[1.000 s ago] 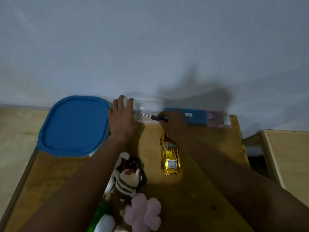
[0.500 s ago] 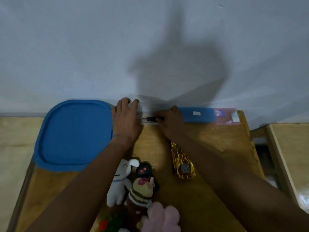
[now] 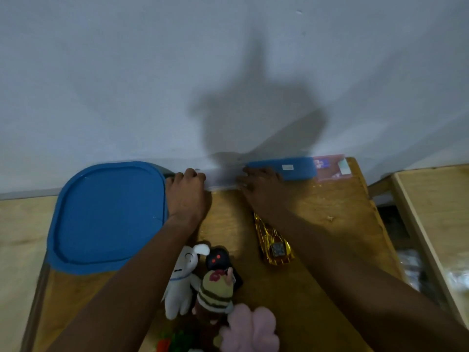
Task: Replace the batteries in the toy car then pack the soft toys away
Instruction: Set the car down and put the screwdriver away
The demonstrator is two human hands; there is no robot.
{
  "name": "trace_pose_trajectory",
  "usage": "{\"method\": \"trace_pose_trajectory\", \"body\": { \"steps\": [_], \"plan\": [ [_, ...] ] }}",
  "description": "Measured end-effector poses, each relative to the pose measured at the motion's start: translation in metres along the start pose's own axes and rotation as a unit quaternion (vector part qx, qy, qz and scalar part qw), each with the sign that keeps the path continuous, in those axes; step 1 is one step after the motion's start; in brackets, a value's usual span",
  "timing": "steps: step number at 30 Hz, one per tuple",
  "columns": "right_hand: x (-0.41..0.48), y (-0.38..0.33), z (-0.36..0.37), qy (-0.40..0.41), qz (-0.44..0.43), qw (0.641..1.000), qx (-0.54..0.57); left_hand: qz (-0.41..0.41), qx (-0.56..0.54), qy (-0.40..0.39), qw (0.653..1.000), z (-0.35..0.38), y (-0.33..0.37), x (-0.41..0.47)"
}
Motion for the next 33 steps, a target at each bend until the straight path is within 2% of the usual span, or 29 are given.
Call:
{"method": "trace_pose_trajectory", "body": {
  "steps": [3,9,15,20,23,27,29,33],
  "plan": [
    [0.004,-0.003,-0.006,0.019,-0.022,0.999,-0.039,-0.001,-0.004,0.001,1.0,-0.005,0.002,0.004],
    [0.011,-0.005,-0.005,0.004,-0.024,0.997,-0.068,-0.014,-0.011,0.01,1.0,-0.006,0.004,0.01],
    [0.01,-0.005,-0.007,0.017,-0.015,0.996,-0.087,-0.017,0.029,0.01,0.999,-0.003,0.007,0.014],
    [0.011,-0.011,-0.008,-0.026,-0.011,0.991,-0.133,-0.005,0.041,-0.012,0.999,0.0,0.012,0.014],
    [0.008,-0.018,-0.005,-0.094,-0.037,0.981,-0.164,-0.002,0.033,-0.039,0.999,0.001,0.016,0.011],
    [-0.004,-0.016,0.001,-0.171,0.009,0.977,-0.129,0.002,0.018,-0.089,0.996,0.001,0.02,0.006],
    [-0.016,-0.022,-0.007,-0.148,0.025,0.984,-0.097,0.0,-0.016,-0.074,0.997,-0.012,0.017,0.0],
    [-0.035,-0.045,-0.031,-0.067,0.051,0.996,-0.012,-0.022,-0.072,0.005,0.997,-0.057,-0.003,-0.015]
  ]
}}
Point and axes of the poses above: each hand's wrist, its own x-axis towards the middle knuckle, its own z-axis out of the palm, y = z × x, the point moved 9 cm from there along x, towards the middle knuckle, and after that the axes turned 9 degrees about y, right-handed, at the moved point
